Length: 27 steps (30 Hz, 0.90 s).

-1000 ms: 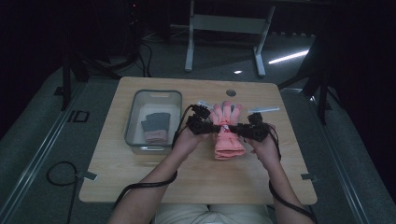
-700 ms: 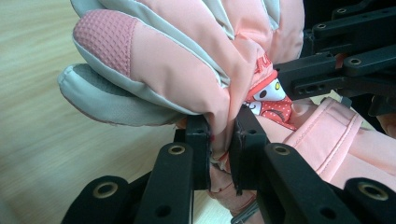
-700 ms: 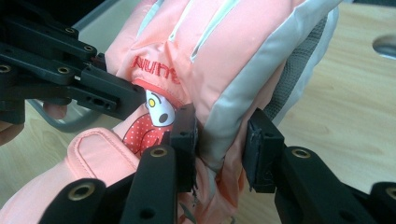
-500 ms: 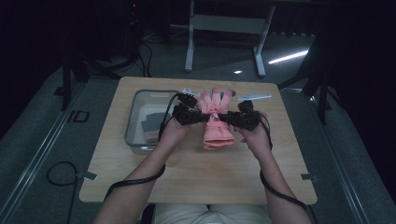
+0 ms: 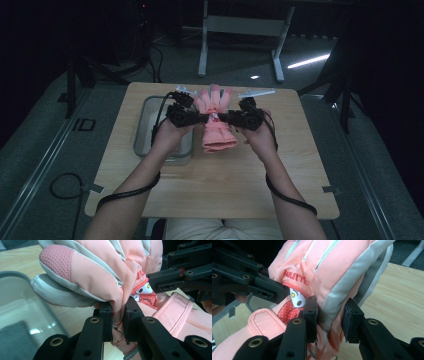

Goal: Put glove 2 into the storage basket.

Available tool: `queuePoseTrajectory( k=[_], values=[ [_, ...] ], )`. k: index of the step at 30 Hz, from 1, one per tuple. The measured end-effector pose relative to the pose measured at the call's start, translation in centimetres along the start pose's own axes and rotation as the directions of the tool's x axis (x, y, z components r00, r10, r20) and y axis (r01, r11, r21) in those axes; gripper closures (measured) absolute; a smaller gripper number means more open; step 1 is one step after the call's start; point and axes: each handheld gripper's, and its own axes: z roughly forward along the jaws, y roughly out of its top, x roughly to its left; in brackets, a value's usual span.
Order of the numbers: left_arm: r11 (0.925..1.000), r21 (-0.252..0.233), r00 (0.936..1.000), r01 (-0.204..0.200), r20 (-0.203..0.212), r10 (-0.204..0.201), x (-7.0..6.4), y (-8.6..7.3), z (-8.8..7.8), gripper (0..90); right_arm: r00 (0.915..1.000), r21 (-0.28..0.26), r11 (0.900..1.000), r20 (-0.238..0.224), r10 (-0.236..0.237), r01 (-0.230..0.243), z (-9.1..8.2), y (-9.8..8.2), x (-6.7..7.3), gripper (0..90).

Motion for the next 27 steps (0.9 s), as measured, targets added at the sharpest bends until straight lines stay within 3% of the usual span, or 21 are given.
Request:
queuePoseTrajectory(
  k=[7,15,16,17,21,22,27],
  values=[
    [0.9996,-0.010,0.9989,0.027,-0.038,-0.028,1.9,-0.6,-2.3,79.5,0.9984,0.019,0.998,-0.022,-0.052,0.052,2.1,2.1,2.0,68.3],
    [0.9980,-0.025,0.9939,0.058,-0.093,-0.060,3.8,-1.4,-4.4,79.5,0.9954,0.040,0.997,-0.068,-0.067,0.070,4.7,3.8,3.6,68.3],
    [0.9974,-0.023,0.9911,0.068,-0.113,-0.070,4.6,-1.8,-5.2,79.5,0.9948,0.043,0.996,-0.072,-0.072,0.075,5.1,4.0,3.8,68.3],
    [0.9968,-0.026,0.9891,0.076,-0.125,-0.078,4.9,-2.0,-5.6,79.5,0.9931,0.055,0.995,-0.089,-0.077,0.082,6.2,4.6,4.5,68.3],
    [0.9954,-0.023,0.9836,0.093,-0.153,-0.095,5.9,-2.6,-6.5,79.5,0.9897,0.070,0.992,-0.107,-0.095,0.103,7.7,5.3,5.5,68.4],
    [0.9939,-0.023,0.9806,0.108,-0.162,-0.110,6.5,-2.9,-6.9,79.5,0.9866,0.084,0.990,-0.126,-0.104,0.115,9.1,5.7,6.2,68.5],
    [0.9918,-0.018,0.9738,0.126,-0.188,-0.128,7.8,-3.4,-7.5,79.5,0.9844,0.091,0.989,-0.141,-0.105,0.118,10.4,6.1,6.7,68.4]
  ],
)
